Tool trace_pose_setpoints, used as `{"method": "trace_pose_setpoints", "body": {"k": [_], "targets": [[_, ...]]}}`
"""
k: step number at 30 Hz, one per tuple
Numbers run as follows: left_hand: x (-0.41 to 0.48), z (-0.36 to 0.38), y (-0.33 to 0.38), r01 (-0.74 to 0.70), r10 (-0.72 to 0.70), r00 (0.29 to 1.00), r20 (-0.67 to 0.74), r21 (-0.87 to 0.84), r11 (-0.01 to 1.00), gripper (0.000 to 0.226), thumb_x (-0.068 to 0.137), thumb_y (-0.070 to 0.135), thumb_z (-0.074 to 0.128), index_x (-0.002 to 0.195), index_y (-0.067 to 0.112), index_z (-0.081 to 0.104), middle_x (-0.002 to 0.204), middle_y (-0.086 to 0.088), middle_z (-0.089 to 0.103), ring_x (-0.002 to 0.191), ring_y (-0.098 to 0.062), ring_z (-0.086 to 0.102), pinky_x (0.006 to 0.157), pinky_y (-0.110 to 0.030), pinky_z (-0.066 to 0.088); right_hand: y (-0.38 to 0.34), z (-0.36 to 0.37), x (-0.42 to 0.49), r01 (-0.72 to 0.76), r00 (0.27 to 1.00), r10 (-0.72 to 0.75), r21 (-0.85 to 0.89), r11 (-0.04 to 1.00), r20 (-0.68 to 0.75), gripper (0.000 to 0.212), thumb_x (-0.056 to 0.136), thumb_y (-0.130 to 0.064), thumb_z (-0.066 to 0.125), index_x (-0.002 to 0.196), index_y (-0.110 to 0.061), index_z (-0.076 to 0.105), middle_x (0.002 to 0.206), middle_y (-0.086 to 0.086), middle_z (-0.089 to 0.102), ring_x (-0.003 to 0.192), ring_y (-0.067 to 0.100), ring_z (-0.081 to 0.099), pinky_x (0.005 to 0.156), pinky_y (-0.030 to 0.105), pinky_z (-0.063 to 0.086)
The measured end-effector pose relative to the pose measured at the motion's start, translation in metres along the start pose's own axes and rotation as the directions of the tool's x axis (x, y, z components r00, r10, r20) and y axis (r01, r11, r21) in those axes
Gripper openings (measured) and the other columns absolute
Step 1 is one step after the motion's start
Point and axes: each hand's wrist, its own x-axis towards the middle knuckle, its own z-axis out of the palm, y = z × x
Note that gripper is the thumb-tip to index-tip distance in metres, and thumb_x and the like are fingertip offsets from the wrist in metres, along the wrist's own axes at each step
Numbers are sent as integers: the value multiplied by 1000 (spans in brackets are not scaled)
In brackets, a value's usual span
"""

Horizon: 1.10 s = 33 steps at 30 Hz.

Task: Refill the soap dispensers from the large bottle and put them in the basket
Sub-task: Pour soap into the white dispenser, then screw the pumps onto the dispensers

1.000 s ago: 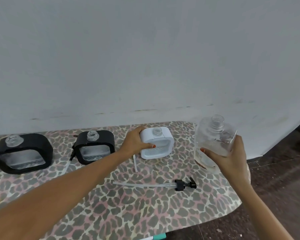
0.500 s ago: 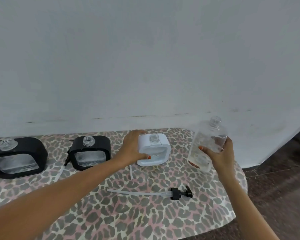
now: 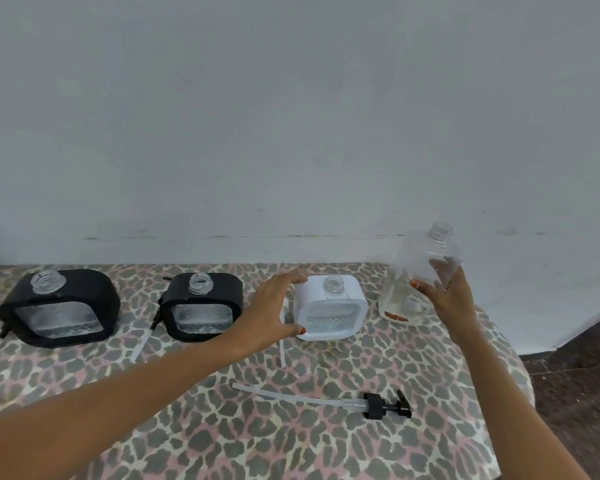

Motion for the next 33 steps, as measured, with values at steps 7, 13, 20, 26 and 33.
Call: {"method": "trace_pose_setpoints", "body": {"k": [7, 13, 20, 26, 33], "targets": [[-4, 2, 6, -34, 34, 999, 16, -23, 999, 75, 76, 19, 73, 136, 25, 29, 146, 7, 27, 135, -9, 22, 109, -28, 22, -3, -2, -12, 3, 1000, -3, 31, 1000, -16, 75, 72, -8, 74, 134, -17, 32, 126, 1, 48, 113, 18, 49, 93, 36, 44], [-9, -6, 18, -118, 118, 993, 24, 12, 993, 77, 83, 24, 65, 142, 31, 16, 142, 23, 9, 130, 6, -1, 107, -19, 3, -14, -11, -20, -25, 994, 21, -39, 999, -106, 90, 71, -4, 75, 142, -10, 22, 144, 11, 34, 130, 23, 35, 102, 33, 32], [-32, -27, 25, -144, 145, 989, -35, 40, 989, 70, 88, 25, 60, 143, 28, 18, 154, 9, 14, 142, -5, 4, 105, -14, 3, -46, 6, -60, 166, 880, -248, -225, 960, -404, 39, 77, 2, 61, 114, -7, 50, 107, 15, 52, 99, 27, 49, 86, 39, 42], [-65, -61, 16, -145, 151, 984, -93, 63, 987, 65, 90, 24, 57, 142, 32, 19, 153, 11, 15, 140, 0, 2, 111, -19, 4, -94, 54, -91, 334, 858, -430, -333, 882, -279, 28, 79, -1, 63, 106, -4, 56, 100, 14, 55, 95, 22, 47, 80, 30, 37], [-113, -115, -18, -71, 87, 973, -213, 83, 994, 62, 89, 26, 57, 140, 33, 23, 152, 11, 19, 142, -5, 4, 114, -27, 12, -151, 144, -133, 505, 850, -525, -236, 830, -29, 21, 80, -1, 63, 99, -7, 59, 95, 5, 54, 90, 14, 45, 78, 29, 38]]}}
